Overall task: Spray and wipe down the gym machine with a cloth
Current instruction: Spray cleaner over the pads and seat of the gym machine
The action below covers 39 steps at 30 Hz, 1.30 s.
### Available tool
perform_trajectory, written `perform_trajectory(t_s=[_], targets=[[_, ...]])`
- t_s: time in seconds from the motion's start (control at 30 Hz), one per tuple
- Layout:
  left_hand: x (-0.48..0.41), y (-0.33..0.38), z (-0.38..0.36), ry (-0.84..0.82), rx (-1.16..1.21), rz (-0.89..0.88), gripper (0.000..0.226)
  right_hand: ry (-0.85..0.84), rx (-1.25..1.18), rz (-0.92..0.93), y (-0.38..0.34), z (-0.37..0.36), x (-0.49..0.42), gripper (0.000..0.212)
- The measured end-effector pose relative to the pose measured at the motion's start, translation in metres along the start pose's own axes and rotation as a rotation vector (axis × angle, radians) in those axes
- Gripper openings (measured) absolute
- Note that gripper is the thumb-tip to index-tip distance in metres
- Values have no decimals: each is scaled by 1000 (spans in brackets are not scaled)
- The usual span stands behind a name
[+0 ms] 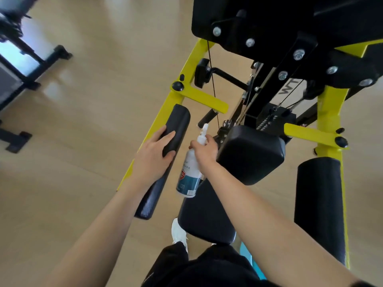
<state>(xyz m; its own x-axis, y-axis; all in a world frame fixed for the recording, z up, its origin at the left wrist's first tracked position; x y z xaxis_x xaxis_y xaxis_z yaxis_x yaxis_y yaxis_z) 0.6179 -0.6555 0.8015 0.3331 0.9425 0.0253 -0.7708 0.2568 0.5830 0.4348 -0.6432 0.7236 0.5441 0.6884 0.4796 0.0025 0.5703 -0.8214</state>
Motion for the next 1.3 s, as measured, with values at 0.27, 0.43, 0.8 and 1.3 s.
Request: perform_trajectory(t_s=[0.27,0.43,0.8,1.3], targets=[[-1,-7,-1,22,68,15,56,-50,142,52,0,-9,-18,35],[-1,-9,-2,23,62,9,55,-53,170,-15,14,-8,-22,42],[-1,-9,-2,28,42,22,55,-48,122,62,2,1,-15,53],[0,-9,-1,40,44,14,53,-19,114,77,-3,7,-6,39]])
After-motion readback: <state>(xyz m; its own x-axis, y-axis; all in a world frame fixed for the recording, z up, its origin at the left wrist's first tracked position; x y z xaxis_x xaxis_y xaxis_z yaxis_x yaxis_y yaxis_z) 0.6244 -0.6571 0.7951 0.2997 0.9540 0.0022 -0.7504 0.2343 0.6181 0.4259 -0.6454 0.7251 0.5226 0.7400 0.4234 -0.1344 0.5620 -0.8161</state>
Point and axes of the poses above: each hand's wrist, its own x-axis away from the middle knuckle, its own z-axis out of the back of the hand, y = z × x, the point moved 6 cm from there along -x, towards the middle knuckle, and after that the axes turned 1 degree about -z, right-handed, at the moved point
